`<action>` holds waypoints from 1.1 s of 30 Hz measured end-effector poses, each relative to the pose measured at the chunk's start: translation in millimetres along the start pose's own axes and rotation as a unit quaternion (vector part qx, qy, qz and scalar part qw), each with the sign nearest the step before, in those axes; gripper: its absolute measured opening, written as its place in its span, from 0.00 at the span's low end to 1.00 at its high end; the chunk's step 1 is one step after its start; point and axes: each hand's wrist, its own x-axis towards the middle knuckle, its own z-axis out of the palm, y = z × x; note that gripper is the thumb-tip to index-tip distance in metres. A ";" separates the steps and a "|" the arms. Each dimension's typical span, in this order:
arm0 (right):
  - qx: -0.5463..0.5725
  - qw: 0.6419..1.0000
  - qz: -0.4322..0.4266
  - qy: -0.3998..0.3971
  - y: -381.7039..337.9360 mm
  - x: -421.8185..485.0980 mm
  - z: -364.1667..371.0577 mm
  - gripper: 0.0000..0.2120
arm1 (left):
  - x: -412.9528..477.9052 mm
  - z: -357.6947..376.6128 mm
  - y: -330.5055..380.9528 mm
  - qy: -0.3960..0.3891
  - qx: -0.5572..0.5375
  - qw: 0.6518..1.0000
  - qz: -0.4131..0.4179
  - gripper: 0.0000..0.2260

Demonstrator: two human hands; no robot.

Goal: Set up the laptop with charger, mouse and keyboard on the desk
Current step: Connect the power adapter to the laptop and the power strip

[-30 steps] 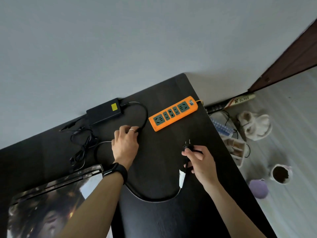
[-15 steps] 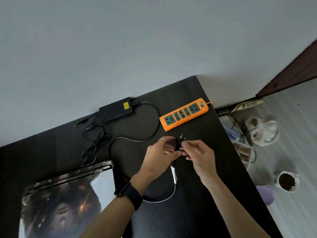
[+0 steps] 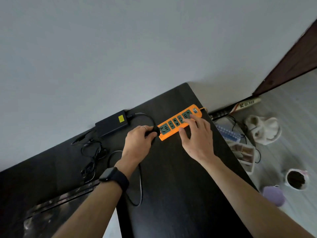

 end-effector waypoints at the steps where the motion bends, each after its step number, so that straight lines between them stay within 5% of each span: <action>1: -0.048 0.999 -0.013 0.009 1.6 10.7 2.9 0.19 | 7.0 -1.5 -0.3 -0.011 0.033 0.999 0.015 0.13; 7: -0.139 0.988 -0.026 -0.056 38.9 30.7 23.7 0.27 | 28.2 4.2 7.5 -0.065 0.142 0.985 0.077 0.15; 22: -0.134 0.990 -0.030 -0.023 45.0 24.6 27.7 0.27 | 53.6 4.1 13.6 -0.113 0.189 0.967 0.131 0.15; 33: -0.136 0.990 -0.031 -0.009 45.9 23.4 30.6 0.28 | 65.3 5.0 35.3 -0.166 0.314 0.921 0.158 0.12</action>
